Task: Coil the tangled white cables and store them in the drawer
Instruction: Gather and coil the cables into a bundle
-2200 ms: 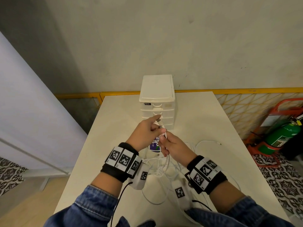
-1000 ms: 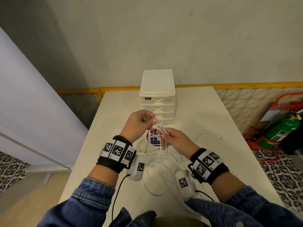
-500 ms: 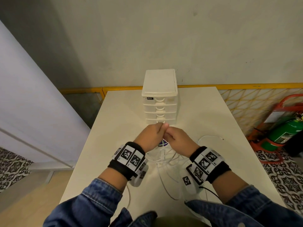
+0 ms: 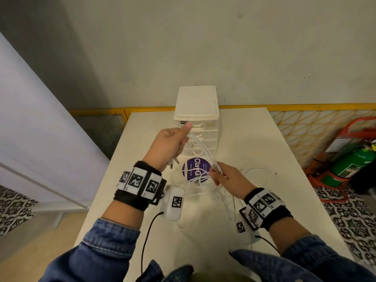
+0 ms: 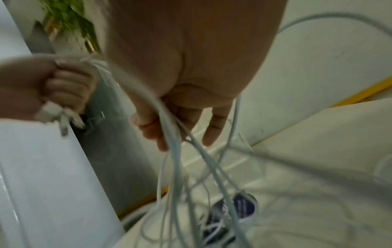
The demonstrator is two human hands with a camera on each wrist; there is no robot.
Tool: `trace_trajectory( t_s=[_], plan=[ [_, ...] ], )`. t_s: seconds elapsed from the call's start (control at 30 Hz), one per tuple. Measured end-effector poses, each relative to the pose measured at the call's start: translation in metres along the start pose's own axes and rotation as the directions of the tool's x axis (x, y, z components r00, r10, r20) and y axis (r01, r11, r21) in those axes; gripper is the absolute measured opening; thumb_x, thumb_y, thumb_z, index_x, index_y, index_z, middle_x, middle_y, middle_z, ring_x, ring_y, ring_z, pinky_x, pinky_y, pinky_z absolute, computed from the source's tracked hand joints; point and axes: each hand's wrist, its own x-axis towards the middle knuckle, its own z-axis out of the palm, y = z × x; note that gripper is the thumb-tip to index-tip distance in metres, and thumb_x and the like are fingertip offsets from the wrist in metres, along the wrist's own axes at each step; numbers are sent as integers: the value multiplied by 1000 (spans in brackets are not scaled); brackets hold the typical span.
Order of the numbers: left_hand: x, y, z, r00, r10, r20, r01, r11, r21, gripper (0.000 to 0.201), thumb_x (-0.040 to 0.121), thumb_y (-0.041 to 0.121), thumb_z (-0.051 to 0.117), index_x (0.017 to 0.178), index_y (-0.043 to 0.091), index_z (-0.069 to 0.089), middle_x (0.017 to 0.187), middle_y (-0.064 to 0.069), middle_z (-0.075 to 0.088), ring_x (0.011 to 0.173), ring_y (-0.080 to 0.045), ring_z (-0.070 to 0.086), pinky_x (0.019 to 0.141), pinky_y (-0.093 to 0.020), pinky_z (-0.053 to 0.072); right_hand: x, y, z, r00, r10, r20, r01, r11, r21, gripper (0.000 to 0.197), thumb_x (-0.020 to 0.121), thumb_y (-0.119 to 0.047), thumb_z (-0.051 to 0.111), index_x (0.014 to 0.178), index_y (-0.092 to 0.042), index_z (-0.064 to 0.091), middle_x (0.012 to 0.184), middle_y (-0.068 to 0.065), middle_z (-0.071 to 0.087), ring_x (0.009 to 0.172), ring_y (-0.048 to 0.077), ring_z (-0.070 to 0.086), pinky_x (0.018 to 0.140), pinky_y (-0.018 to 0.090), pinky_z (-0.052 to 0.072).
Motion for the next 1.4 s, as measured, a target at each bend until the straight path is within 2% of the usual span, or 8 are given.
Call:
trace_trajectory(
  t_s=[0.2, 0.37, 0.53, 0.73, 0.87, 1.0, 1.2, 1.4],
  plan=[
    [6, 9, -11, 986, 30, -162, -57, 984, -169, 48, 94, 43, 50, 54, 19, 37, 44, 7, 27, 41, -11, 20, 42, -23, 19, 3, 15, -14, 994, 100, 33, -96, 990, -100, 6, 87, -28, 60, 88, -29, 54, 87, -6, 61, 81, 11, 56, 74, 27, 38],
    [5, 7, 6, 991, 65, -121, -66, 998, -7, 49, 93, 42, 52, 52, 17, 41, 47, -1, 29, 39, -11, 23, 41, -22, 24, 11, -25, -26, 992, 7, -128, 2, 998, 70, 86, 64, -42, 78, 138, -29, 34, 120, -12, 55, 113, 1, 50, 92, 16, 36],
    [2, 11, 13, 995, 68, -68, -68, 998, 9, 47, 93, 39, 53, 54, 15, 44, 46, -1, 31, 36, -9, 25, 37, -19, 25, 16, -58, -14, 992, -99, -82, 118, 954, 276, 18, 93, -21, 52, 109, -20, 58, 71, 1, 63, 67, 9, 61, 76, 26, 48],
    [-6, -8, -5, 988, -66, 142, 49, 992, 119, 41, 96, 40, 43, 65, 15, 52, 50, 2, 42, 42, -10, 33, 44, -17, 31, 14, -53, -42, 957, -59, -283, 166, 913, 373, 19, 95, -17, 46, 95, -15, 65, 51, -19, 51, 54, 7, 37, 56, 20, 32],
    [-13, -16, 16, 906, -77, 417, 107, 993, -48, 46, 100, 41, 32, 62, 18, 45, 53, 4, 29, 44, -11, 22, 43, -21, 19, 28, -64, -51, 876, -152, -457, 286, 928, 238, 16, 93, -4, 48, 93, -5, 63, 63, -30, 61, 64, -11, 54, 65, 4, 38],
    [-13, 5, 29, 837, 14, 546, 232, 896, -379, 42, 95, 39, 32, 61, 22, 51, 49, 10, 30, 39, -3, 21, 37, -16, 16, 32, -47, -30, 909, -80, -408, 216, 929, 301, 22, 97, -13, 42, 88, -21, 61, 57, -17, 55, 53, -3, 46, 58, 15, 36],
    [1, 43, 27, 908, 287, 306, 84, 590, -803, 39, 101, 34, 20, 75, 17, 44, 49, 12, 37, 40, -5, 21, 39, -16, 22, 20, -12, 33, 987, -27, -157, 40, 996, 83, 17, 97, -26, 37, 93, -16, 50, 59, -9, 47, 50, 4, 42, 57, 25, 36],
    [19, 56, 10, 930, 359, -81, -249, 452, -857, 36, 103, 31, 20, 79, 15, 43, 56, 7, 41, 50, -7, 35, 54, -20, 33, 17, -10, 32, 1000, 22, 12, -23, 1000, 14, 24, 95, -24, 43, 80, -13, 57, 76, -4, 64, 70, 3, 56, 71, 20, 42]
  ],
)
